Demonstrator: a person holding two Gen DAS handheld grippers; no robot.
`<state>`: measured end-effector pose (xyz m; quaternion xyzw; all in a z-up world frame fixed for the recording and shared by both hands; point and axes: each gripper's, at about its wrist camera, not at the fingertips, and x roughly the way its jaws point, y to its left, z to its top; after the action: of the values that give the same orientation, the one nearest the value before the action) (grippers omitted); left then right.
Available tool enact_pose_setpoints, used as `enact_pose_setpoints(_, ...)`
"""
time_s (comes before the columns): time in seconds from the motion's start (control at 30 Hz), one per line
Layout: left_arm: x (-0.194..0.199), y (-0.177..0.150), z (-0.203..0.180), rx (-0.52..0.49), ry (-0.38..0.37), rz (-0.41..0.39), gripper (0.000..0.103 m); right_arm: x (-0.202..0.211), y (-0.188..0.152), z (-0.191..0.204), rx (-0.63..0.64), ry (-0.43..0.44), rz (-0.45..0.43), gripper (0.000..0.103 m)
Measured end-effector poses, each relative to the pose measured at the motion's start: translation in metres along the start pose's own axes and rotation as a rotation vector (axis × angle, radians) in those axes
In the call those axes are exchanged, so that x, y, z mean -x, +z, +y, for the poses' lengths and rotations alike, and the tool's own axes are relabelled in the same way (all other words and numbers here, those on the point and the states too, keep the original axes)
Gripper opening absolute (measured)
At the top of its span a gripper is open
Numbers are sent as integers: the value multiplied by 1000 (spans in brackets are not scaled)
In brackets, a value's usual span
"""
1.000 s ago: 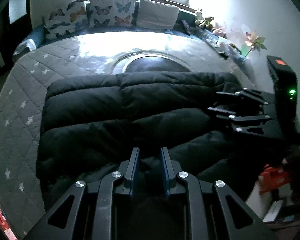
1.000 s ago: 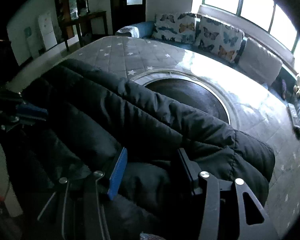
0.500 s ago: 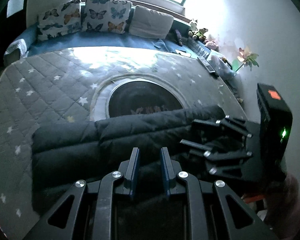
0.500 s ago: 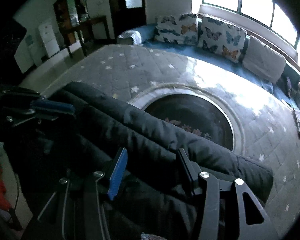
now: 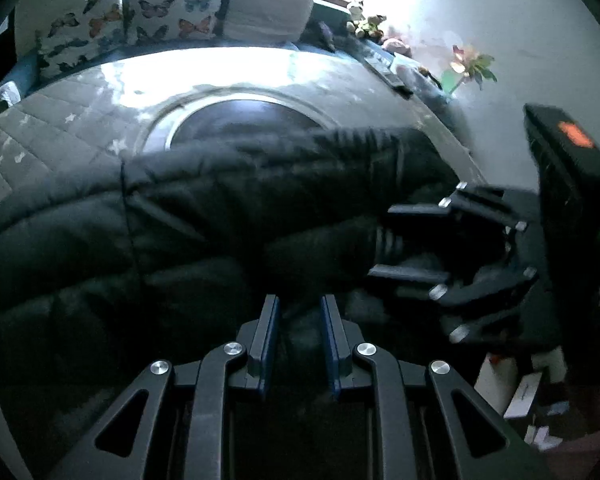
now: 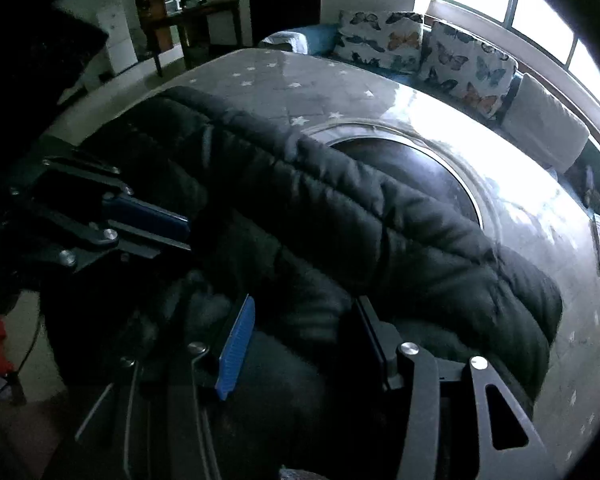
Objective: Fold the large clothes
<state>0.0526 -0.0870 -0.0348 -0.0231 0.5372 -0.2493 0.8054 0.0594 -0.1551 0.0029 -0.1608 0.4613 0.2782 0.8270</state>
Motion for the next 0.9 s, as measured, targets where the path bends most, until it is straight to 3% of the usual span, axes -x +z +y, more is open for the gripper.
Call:
enact_pose_setpoints(0.17, 4, -29, 3, 13, -35, 6, 23, 26, -22, -13, -43, 16, 0, 55)
enact_pose_setpoints(0.33, 1, -50, 1, 24, -67, 15, 23, 21, -52, -11, -60, 5, 35, 56)
enact_pose_setpoints(0.57, -3, -83, 5, 57, -128, 22, 23, 16, -82, 1, -112, -6, -29, 56)
enact_pose_setpoints(0.63, 6, -86, 4, 60, -109, 30, 23, 19, -85, 3, -108, 1, -18, 56)
enact_pose_setpoints(0.77, 45, -87, -3, 12, -28, -61, 23, 21, -86, 1, -109, 20, -20, 56)
enact_pose_setpoints(0.9, 67, -87, 17, 60, 43, -114, 23, 20, -80, -6, -107, 31, -17, 56)
